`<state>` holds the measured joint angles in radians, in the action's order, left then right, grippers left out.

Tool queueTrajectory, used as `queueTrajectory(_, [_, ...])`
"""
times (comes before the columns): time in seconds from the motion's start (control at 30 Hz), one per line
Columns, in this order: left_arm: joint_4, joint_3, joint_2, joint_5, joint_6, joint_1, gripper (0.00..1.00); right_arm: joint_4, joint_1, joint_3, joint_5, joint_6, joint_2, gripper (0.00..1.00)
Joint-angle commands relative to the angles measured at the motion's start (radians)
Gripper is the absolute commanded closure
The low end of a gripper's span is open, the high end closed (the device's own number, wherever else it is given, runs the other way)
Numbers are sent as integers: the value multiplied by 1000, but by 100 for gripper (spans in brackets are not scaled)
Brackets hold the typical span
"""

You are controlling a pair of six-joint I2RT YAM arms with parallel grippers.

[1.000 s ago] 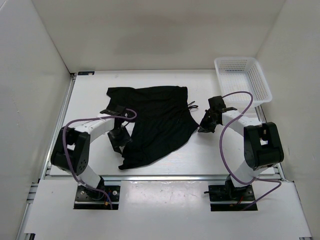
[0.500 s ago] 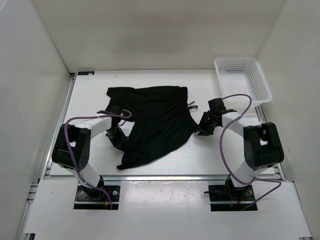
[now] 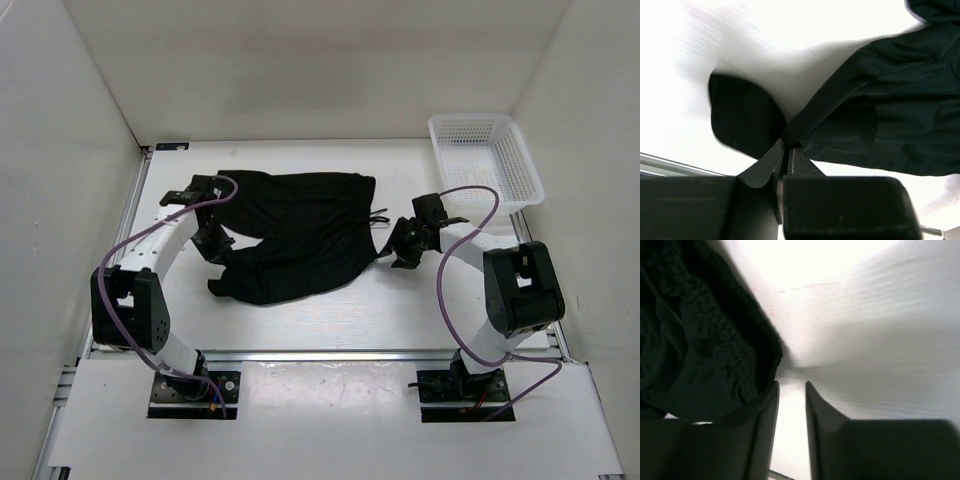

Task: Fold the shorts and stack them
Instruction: Flatten the shorts out

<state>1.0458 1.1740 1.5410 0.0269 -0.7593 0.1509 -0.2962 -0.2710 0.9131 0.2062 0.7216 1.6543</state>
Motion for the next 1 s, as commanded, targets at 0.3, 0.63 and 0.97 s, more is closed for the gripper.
queueTrajectory(0.3, [39, 67, -1, 4, 68, -43, 90, 132, -77, 72, 73, 101, 61, 22])
queueTrajectory(0.63, [72, 278, 177, -8, 95, -97, 90, 42, -160, 115, -68, 177, 104, 100])
queueTrajectory(0.97, [135, 541, 320, -90, 196, -152, 90, -63, -117, 26, -188, 79, -22, 100])
